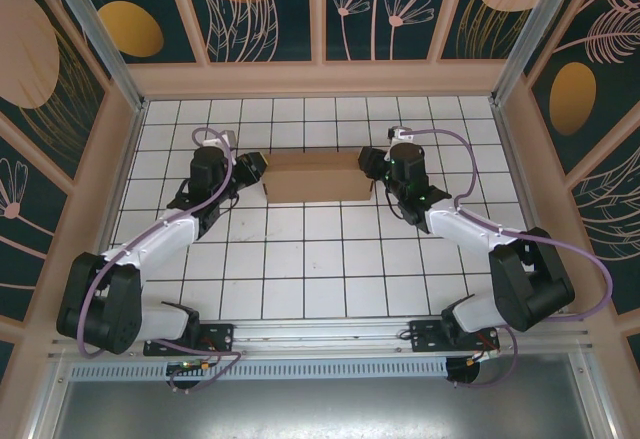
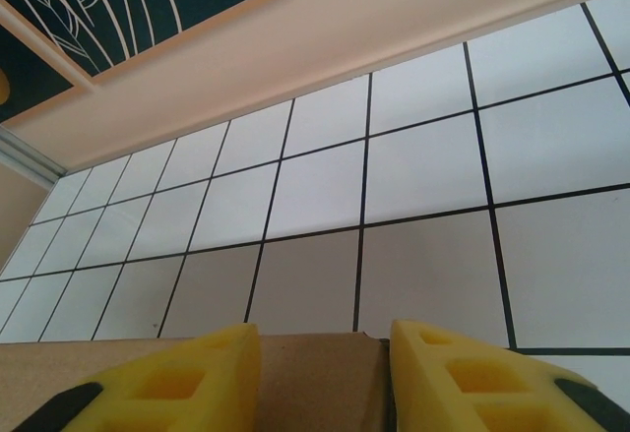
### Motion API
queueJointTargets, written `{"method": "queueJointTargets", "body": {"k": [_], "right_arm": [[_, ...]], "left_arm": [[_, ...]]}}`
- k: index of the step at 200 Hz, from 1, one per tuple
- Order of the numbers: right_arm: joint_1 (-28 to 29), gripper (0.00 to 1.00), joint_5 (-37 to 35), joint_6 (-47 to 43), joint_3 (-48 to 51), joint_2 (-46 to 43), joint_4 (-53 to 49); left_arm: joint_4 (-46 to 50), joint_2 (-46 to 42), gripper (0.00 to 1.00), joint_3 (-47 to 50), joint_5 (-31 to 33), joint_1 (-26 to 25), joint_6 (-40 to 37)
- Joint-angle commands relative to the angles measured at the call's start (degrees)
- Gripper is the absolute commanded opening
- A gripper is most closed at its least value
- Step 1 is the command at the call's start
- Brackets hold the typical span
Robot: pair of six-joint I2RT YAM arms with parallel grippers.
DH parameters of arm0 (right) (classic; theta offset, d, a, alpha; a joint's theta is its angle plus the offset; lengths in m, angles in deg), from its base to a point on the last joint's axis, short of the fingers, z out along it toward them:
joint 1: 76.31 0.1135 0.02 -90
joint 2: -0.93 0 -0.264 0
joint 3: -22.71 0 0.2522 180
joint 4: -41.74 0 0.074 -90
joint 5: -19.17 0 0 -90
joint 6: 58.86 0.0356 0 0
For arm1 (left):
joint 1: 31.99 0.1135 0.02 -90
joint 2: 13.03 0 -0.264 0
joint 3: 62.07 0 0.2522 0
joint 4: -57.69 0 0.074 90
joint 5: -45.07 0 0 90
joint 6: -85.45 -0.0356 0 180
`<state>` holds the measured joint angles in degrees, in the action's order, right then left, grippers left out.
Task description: Fold the paper box
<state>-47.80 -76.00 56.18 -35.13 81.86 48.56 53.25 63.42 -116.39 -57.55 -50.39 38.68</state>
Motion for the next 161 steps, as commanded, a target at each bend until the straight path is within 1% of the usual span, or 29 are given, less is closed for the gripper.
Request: {"method": "queueJointTargets", "body": {"k": [1,26,85,131,143,161], "right_arm": [[0.68,0.42,-0.46,-2.00,2.48,0.99,-5.99],[0.67,0.46,-0.25,-2.15,2.78,0.66,-5.86],[0.75,0.51,1.30,-1.19,3.85,0.64,-4.81],[0.67,0.54,1.80,-0.34,5.92,-0.39,-3.72],[0.71,0.54,2.08,-0.24,5.95,-0.57,-3.64],[0.69,0.55,2.57,-0.08,5.45,-0.60,-3.35]], "left_arm": [[8.18,2.87,0.21,4.16,1.00,-0.48,0.19],[8.00,3.53,0.21,5.35,1.59,-0.44,0.79],[8.23,3.22,0.21,8.24,3.22,-0.44,1.68],[5.41,4.31,0.21,11.29,1.30,-0.21,4.89],[6.16,4.29,0.25,10.41,1.37,-0.17,4.23],[9.62,3.03,0.36,6.76,2.97,-0.21,0.94]]}}
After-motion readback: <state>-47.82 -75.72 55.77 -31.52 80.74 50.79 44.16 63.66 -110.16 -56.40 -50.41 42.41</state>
